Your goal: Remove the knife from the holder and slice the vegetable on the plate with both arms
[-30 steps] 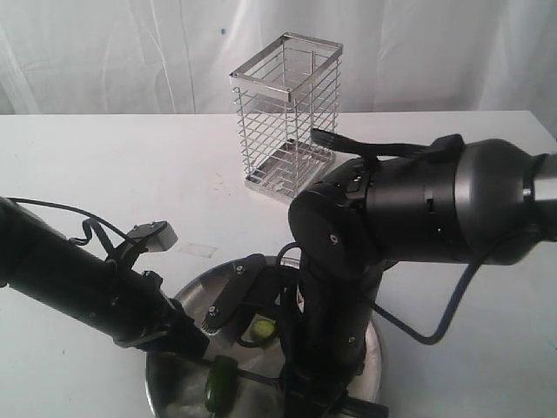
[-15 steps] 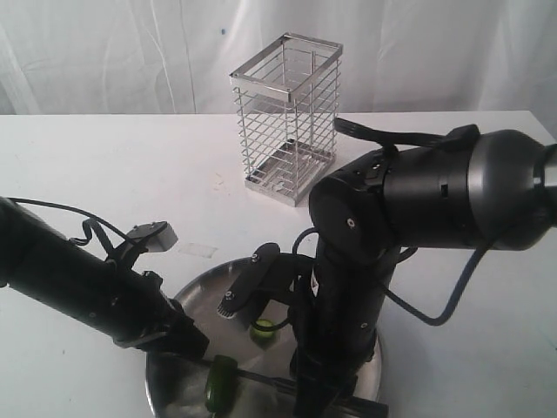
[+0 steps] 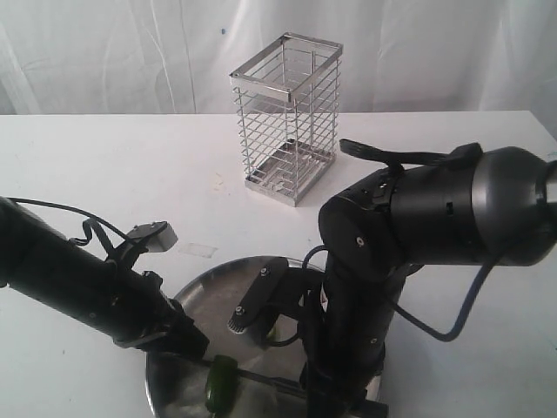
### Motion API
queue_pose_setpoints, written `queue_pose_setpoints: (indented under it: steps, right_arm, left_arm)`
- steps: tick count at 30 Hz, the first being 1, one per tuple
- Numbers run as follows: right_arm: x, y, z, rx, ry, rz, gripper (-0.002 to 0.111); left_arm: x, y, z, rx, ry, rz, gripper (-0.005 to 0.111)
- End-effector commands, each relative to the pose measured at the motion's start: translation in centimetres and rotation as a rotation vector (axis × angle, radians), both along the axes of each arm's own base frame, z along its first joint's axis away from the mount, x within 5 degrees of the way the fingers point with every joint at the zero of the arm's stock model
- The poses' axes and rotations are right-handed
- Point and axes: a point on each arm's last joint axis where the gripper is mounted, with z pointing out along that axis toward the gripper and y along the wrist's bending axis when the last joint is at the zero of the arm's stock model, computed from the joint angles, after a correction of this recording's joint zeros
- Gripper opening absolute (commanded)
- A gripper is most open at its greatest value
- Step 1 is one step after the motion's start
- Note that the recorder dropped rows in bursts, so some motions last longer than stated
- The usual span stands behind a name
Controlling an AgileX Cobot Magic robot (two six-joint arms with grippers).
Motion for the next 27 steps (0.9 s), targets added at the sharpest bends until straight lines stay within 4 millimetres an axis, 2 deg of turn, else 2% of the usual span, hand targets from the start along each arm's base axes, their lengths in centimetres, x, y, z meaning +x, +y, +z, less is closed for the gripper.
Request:
queue_pose_setpoints:
  steps: [1, 3, 20, 27]
  right_arm:
    - [0.2, 0.0, -0.1, 0.010, -0.017, 0.010, 0.037]
    - [0.2, 0.0, -0.2, 0.006, -0.014, 0.010, 0.030]
    - [0.4, 0.1, -1.3, -0.013, 0.001, 0.011, 0.030]
    - [0.4, 0.1, -1.3, -0.014, 0.002, 0.007, 0.006]
  left_arm:
    - [-0.4, -0.2, 0.1, -0.006, 0.006, -0.016, 0.016]
    - [-0.4, -0.2, 0.1, -0.006, 0.006, -0.016, 0.016]
    - [-0.4, -0.2, 0.1, -0.006, 0.006, -0.016, 0.016]
    - [-0.4, -0.2, 0.7, -0.016, -0.012, -0.018, 0.016]
